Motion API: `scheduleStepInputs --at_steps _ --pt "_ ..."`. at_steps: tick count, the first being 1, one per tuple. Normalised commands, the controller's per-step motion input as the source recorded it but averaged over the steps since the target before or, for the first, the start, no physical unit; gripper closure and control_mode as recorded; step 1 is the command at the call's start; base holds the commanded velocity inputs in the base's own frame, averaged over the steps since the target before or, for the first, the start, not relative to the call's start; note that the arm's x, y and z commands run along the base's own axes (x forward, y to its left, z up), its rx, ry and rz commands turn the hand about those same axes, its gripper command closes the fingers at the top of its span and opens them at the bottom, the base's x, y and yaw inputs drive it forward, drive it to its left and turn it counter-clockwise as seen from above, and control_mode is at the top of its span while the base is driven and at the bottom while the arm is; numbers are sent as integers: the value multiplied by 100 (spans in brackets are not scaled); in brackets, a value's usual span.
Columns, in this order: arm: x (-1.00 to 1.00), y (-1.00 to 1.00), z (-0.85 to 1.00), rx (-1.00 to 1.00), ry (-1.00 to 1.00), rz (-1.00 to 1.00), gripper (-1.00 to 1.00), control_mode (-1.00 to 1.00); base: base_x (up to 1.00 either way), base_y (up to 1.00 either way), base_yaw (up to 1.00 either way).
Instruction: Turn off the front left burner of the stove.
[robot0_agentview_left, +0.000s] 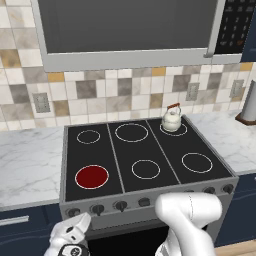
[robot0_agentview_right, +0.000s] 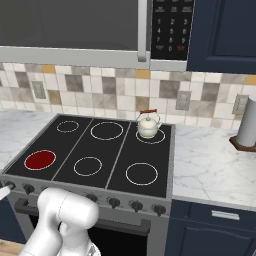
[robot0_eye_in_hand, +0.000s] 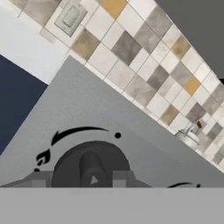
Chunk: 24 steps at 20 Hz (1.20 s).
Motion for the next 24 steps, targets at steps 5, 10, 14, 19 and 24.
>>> scheduleStepInputs --at_steps 5,10,14,19,24 --pt "-5 -4 32 68 -19 -23 100 -100 0 0 0" --pt "-31 -14 7 67 -25 -9 100 -100 0 0 0" --pt "-23 -2 0 62 -37 0 100 -100 0 0 0" --pt "-8 0 0 61 -38 0 100 -100 0 0 0" --pt "0 0 0 65 -37 -5 100 -100 0 0 0"
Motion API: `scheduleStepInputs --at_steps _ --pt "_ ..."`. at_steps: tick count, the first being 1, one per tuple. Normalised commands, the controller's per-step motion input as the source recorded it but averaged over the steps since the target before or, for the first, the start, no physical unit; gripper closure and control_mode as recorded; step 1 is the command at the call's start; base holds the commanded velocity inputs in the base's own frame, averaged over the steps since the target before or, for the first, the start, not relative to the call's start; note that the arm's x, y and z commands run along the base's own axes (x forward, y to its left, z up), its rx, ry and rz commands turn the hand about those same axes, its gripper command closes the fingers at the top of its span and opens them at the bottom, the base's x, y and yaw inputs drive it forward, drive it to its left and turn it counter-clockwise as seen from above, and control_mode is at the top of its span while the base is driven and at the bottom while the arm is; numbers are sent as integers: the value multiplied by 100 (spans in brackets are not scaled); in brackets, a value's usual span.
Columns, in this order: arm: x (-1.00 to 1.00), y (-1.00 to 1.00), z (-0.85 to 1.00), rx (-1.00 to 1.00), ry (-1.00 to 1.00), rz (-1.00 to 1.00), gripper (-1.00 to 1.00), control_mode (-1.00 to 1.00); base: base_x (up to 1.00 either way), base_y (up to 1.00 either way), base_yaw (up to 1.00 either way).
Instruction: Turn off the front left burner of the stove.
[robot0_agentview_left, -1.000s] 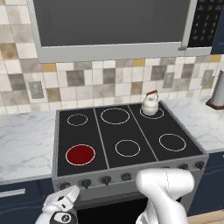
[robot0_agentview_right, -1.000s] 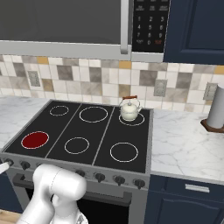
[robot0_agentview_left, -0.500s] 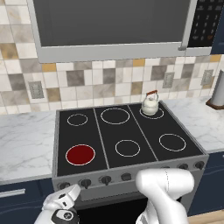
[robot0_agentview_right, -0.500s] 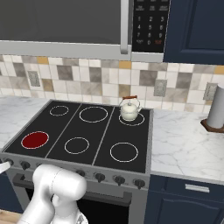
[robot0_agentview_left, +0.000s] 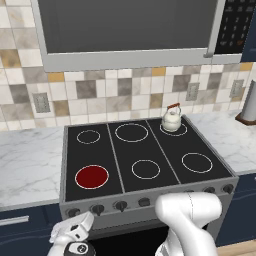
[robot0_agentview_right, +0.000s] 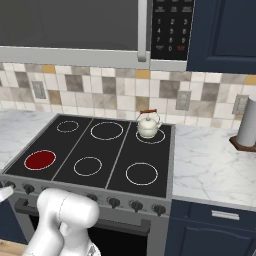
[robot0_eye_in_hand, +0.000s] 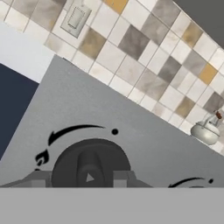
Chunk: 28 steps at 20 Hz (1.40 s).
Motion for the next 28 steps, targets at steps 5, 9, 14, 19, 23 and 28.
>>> scheduleStepInputs --at_steps 5,9,14,19,23,28 --pt "-1 0 5 68 -32 -14 100 -100 0 0 0" --pt "-1 0 6 71 -29 -18 100 -100 0 0 0" --pt "0 0 11 75 -26 -20 100 -100 0 0 0" --pt "-12 0 2 84 -28 -14 100 -100 0 0 0" --pt "-29 0 0 87 -36 -4 100 -100 0 0 0" --pt "-20 0 0 88 -40 -2 100 -100 0 0 0"
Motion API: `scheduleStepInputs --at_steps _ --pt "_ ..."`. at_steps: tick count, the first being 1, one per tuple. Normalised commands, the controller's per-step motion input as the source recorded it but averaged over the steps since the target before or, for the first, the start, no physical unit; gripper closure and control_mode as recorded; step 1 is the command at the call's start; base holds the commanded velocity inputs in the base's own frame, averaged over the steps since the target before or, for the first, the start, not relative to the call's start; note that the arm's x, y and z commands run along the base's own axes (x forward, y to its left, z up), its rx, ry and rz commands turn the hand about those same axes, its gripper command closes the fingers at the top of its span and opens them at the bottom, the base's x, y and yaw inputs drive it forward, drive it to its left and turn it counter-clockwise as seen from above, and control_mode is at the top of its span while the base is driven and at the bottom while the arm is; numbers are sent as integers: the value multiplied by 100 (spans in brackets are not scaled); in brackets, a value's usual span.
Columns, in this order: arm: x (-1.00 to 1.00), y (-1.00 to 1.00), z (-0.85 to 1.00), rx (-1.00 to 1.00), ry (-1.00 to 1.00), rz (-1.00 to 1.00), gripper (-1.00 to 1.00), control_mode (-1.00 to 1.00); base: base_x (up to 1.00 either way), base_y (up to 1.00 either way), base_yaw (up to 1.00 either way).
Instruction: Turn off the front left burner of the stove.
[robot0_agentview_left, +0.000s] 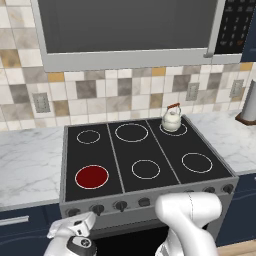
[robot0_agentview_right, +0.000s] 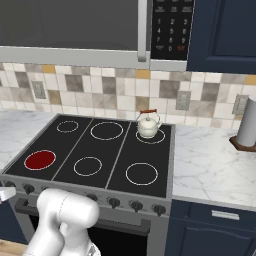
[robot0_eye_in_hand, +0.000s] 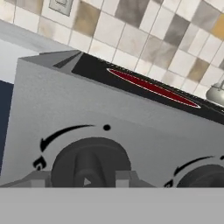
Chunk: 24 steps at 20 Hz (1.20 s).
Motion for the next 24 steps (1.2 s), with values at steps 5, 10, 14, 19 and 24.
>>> scheduleStepInputs --at_steps 5,10,14,19,24 --pt "-14 0 0 87 -46 -1 100 -100 0 0 0" --pt "0 0 0 84 -47 0 100 -100 0 0 0" --pt "0 0 0 83 -43 -1 100 -100 0 0 0" --pt "0 0 2 86 -35 -4 100 -100 0 0 0" --pt "0 0 7 90 -27 -9 100 -100 0 0 0"
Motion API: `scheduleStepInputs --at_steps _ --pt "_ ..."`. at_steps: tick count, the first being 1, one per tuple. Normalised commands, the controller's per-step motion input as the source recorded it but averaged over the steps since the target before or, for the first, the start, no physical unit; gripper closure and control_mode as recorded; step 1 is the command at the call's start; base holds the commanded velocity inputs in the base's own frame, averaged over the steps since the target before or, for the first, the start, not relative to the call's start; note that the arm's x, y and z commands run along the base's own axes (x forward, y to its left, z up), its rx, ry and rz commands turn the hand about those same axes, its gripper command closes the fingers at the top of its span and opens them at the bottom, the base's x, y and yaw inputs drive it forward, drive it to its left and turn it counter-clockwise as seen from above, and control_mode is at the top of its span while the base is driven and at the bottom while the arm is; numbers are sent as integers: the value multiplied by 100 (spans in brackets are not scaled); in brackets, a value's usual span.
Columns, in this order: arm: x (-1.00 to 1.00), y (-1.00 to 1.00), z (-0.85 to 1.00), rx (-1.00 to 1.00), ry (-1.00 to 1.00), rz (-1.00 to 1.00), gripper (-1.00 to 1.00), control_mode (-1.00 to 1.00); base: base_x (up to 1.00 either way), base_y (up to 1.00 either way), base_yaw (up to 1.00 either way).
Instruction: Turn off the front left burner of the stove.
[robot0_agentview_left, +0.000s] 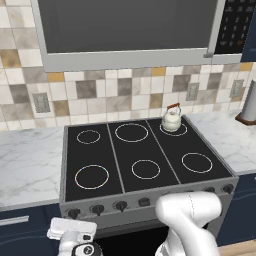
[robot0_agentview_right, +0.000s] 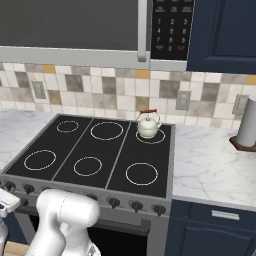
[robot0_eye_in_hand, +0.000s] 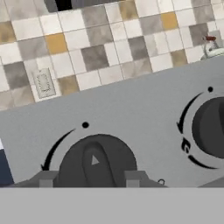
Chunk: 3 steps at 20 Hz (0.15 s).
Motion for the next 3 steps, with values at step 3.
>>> scheduleStepInputs --at_steps 3 --pt "0 0 10 91 -22 -10 100 -100 0 0 0"
